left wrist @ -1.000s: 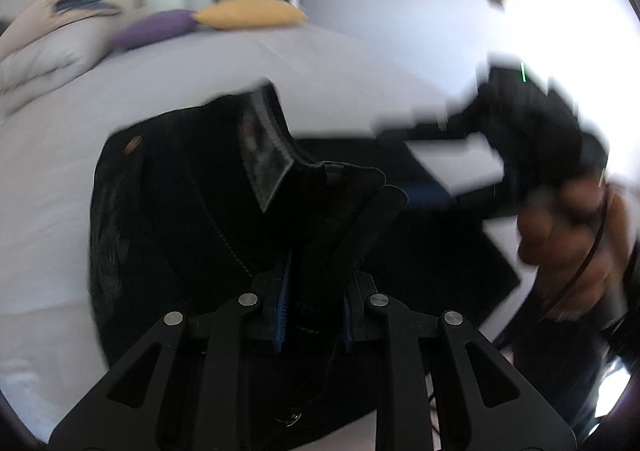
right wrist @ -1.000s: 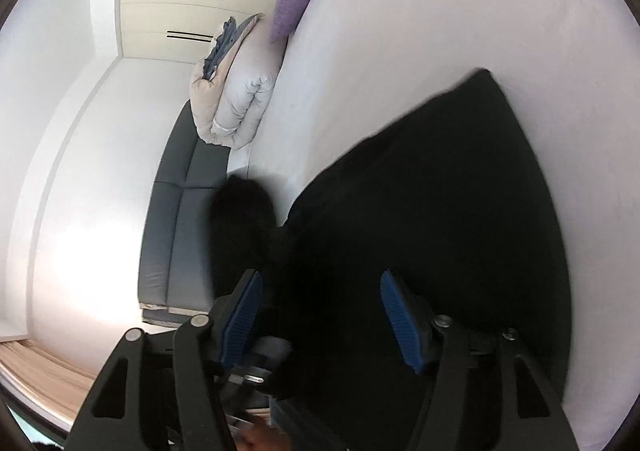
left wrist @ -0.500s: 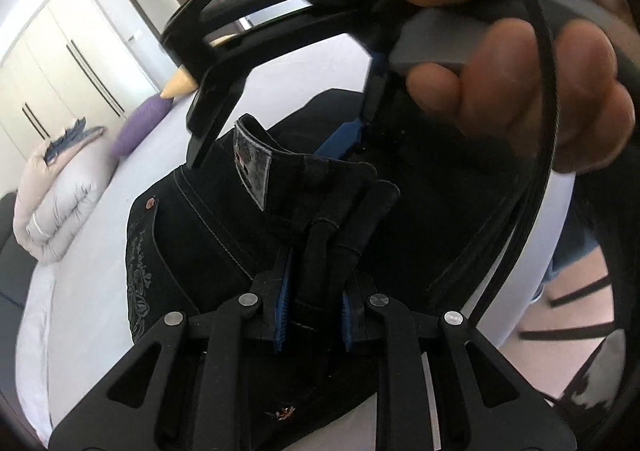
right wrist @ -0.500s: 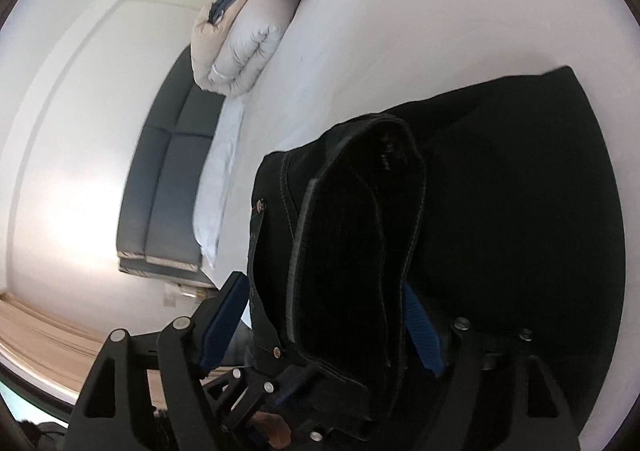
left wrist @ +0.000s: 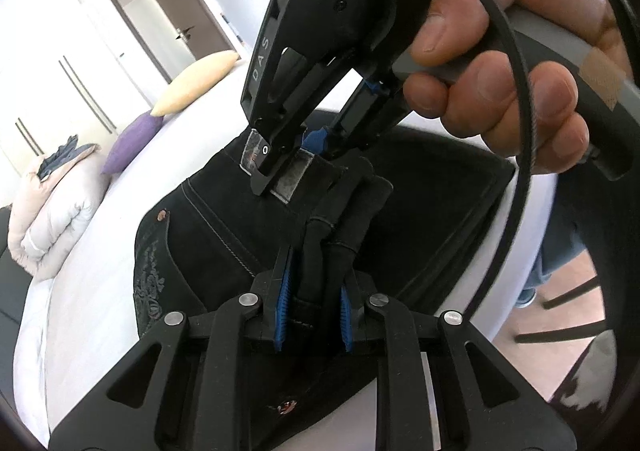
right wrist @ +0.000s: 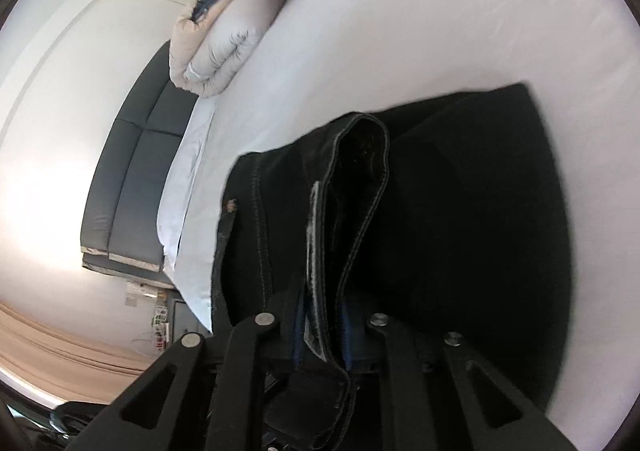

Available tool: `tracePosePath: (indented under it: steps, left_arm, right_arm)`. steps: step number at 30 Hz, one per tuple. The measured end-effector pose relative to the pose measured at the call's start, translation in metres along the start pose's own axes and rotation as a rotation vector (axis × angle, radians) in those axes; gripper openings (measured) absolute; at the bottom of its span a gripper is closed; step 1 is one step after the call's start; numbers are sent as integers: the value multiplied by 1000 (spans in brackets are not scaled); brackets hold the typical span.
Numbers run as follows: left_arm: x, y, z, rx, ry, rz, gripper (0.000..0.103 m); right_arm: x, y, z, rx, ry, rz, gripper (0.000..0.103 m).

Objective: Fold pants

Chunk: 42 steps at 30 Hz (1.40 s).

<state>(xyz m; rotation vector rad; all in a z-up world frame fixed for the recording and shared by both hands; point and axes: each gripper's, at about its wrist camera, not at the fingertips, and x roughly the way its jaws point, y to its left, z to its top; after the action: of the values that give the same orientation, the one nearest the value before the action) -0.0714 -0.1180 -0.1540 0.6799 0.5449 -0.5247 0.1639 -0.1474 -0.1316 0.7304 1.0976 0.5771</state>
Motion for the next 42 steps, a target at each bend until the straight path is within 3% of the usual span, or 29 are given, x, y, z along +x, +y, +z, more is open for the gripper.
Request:
tracePosePath:
  steps: [11,17,27,32,37,40,42]
  left_arm:
    - [7,-11,17,36,-30,-79,18]
    - [1,-7,10,53,-38,-101,18]
    - [-26,24,21,59,-17,-129,18]
    - [-28,50,19,-13,-3,-180,18]
    - [-53,97,8,-163,-16,-317,19]
    - [-72,135,-5,-277,-42,-391,19]
    - [-76,164,-14,-347,-42,-405,19]
  right_arm:
    - [-37,-15,0,28,-69,-21,15]
    - [-52,-30,-6,53,-84,-20,15]
    - [-51,-40,-14,83,-90,-37,15]
    - [-45,-49,-12,97,-102,-7,13]
    - [-48,-50,-15,97,-113,4,16]
    - [-62,-47,-18,101,-145,-47,27]
    - [-77,-43,-20,100,-179,-91,27]
